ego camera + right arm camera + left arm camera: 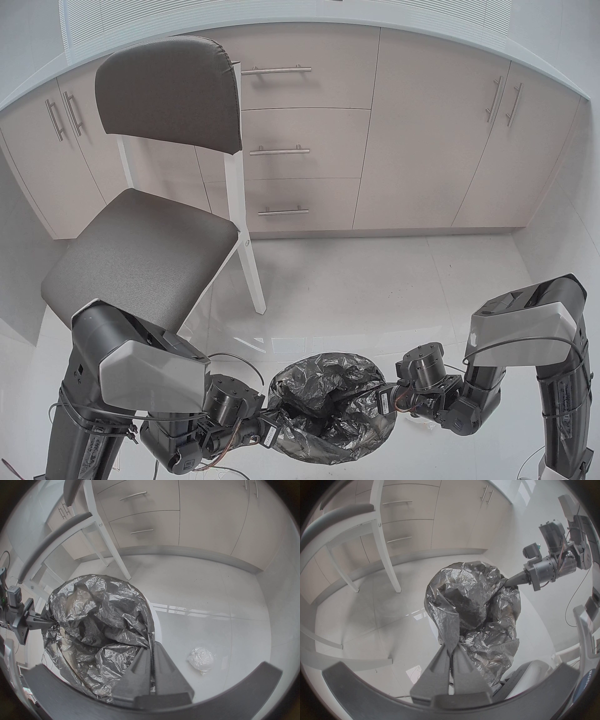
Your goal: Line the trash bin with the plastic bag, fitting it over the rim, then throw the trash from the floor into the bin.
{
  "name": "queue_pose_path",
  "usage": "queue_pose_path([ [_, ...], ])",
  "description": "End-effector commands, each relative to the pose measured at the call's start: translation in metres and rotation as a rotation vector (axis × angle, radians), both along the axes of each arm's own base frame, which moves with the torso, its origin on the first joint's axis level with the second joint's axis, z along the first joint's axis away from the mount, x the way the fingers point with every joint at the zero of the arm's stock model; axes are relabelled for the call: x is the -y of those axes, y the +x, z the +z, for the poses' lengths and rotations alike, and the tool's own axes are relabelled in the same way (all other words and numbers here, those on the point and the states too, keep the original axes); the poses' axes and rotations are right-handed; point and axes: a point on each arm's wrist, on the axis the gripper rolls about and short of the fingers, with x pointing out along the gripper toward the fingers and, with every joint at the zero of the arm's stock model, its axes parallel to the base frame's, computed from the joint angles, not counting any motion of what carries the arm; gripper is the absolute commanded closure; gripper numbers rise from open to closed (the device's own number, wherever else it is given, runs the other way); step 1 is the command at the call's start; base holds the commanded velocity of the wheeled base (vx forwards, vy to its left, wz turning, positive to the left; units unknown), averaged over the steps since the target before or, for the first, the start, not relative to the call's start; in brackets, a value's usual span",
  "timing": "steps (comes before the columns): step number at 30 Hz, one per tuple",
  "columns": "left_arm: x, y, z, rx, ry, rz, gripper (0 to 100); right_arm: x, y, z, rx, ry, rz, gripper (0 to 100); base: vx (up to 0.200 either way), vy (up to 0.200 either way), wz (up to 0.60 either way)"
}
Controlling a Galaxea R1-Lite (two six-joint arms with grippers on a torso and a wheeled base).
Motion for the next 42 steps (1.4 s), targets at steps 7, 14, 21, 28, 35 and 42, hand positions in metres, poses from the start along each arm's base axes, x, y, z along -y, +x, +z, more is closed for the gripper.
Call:
queue_pose_path([
  [7,-0.003,0.001,-0.010,-0.023,0.016,0.009,100,0.003,0.013,0.005,0.078,0.018,-0.062,100,0.000,0.000,0.00],
  [14,-0.002,0.005,-0.010,-0.033,-0.012,-0.001,100,0.007,0.019,0.003,0.084,0.017,-0.077,100,0.000,0.000,0.00],
  [21,-0.004,0.006,-0.010,-0.041,-0.022,-0.007,100,0.007,0.019,-0.002,0.074,0.005,-0.073,0,0.000,0.000,0.00],
  [28,-0.004,0.006,-0.010,-0.043,-0.023,-0.009,100,0.007,0.015,0.008,0.088,0.019,-0.066,0,0.000,0.000,0.00],
  [35,-0.004,0.006,-0.009,-0.044,-0.029,-0.003,100,-0.001,0.000,0.046,0.167,0.004,0.024,0,0.000,0.000,0.00],
  [42,0.000,0.010,-0.008,-0.027,-0.050,0.015,100,-0.016,0.016,0.039,0.148,-0.096,0.090,0,0.000,0.000,0.00],
])
